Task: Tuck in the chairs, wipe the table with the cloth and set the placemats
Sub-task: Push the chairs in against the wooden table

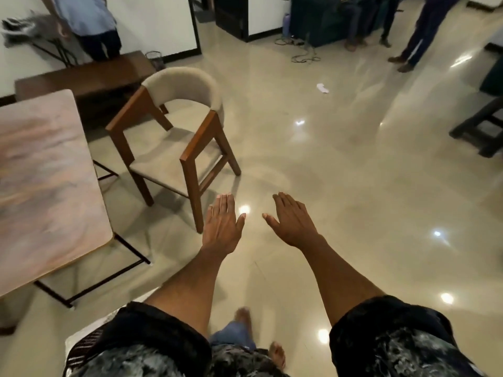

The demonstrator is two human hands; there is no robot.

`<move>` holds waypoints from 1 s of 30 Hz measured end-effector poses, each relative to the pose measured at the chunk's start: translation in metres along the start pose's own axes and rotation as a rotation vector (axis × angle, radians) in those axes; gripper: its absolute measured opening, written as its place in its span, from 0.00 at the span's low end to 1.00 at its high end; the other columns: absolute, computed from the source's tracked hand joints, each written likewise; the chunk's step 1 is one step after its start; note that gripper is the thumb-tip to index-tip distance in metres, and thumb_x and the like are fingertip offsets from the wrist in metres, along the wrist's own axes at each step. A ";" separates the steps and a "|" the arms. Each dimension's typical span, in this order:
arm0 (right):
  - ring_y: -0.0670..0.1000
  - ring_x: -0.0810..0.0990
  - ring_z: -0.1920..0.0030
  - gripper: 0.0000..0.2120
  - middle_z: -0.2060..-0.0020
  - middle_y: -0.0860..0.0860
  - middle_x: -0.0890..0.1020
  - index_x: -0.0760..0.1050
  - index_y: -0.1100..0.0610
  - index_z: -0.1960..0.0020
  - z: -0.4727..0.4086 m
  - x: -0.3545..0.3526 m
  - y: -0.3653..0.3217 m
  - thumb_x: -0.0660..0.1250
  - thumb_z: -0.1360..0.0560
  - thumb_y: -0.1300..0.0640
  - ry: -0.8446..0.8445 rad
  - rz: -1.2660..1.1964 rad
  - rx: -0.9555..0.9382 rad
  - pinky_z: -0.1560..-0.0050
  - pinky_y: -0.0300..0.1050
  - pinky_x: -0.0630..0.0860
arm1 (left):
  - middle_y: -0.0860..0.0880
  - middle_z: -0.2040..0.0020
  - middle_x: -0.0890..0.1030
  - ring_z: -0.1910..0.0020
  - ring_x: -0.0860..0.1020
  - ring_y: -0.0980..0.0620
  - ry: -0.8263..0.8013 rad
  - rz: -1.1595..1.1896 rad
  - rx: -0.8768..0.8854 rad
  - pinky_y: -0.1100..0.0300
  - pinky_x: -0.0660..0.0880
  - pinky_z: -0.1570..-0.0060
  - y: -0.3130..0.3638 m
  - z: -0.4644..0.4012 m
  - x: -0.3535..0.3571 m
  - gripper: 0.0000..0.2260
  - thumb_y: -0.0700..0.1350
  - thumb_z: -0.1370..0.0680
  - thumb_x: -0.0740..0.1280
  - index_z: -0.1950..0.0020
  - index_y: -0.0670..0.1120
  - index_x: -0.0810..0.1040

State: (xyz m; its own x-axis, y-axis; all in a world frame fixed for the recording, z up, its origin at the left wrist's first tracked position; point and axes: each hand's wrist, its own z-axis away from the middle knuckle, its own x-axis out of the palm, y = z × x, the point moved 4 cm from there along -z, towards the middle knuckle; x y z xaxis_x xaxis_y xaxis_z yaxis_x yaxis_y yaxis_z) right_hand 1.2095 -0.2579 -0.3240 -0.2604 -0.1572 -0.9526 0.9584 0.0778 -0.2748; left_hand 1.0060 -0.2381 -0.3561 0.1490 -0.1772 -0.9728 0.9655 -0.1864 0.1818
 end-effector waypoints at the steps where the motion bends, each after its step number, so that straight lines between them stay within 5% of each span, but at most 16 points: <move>1: 0.57 0.55 0.15 0.33 0.16 0.59 0.59 0.57 0.60 0.17 -0.015 0.003 0.003 0.52 0.13 0.38 -0.018 -0.001 -0.010 0.19 0.53 0.55 | 0.45 0.11 0.46 0.12 0.44 0.45 -0.014 0.004 -0.024 0.48 0.42 0.16 -0.004 -0.011 0.001 0.33 0.61 0.12 0.43 0.12 0.44 0.43; 9: 0.57 0.54 0.15 0.33 0.16 0.59 0.58 0.58 0.59 0.17 -0.126 0.001 0.008 0.51 0.13 0.38 -0.090 0.035 -0.092 0.19 0.54 0.56 | 0.45 0.12 0.40 0.13 0.39 0.46 -0.039 0.079 -0.148 0.52 0.34 0.21 -0.032 -0.108 -0.016 0.33 0.61 0.12 0.43 0.12 0.45 0.39; 30: 0.58 0.56 0.15 0.38 0.16 0.60 0.60 0.58 0.59 0.17 -0.435 -0.064 0.049 0.46 0.15 0.33 -0.123 0.096 -0.245 0.20 0.54 0.58 | 0.46 0.12 0.39 0.13 0.39 0.46 0.022 0.146 -0.316 0.49 0.36 0.18 -0.072 -0.362 -0.060 0.33 0.61 0.12 0.42 0.13 0.46 0.37</move>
State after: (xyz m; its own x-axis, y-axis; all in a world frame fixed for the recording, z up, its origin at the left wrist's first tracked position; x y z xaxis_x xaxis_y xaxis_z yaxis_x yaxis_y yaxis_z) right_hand 1.2226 0.1843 -0.3330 -0.1394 -0.2549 -0.9569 0.9171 0.3313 -0.2218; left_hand 1.0044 0.1355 -0.3627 0.2920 -0.1580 -0.9433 0.9515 0.1480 0.2697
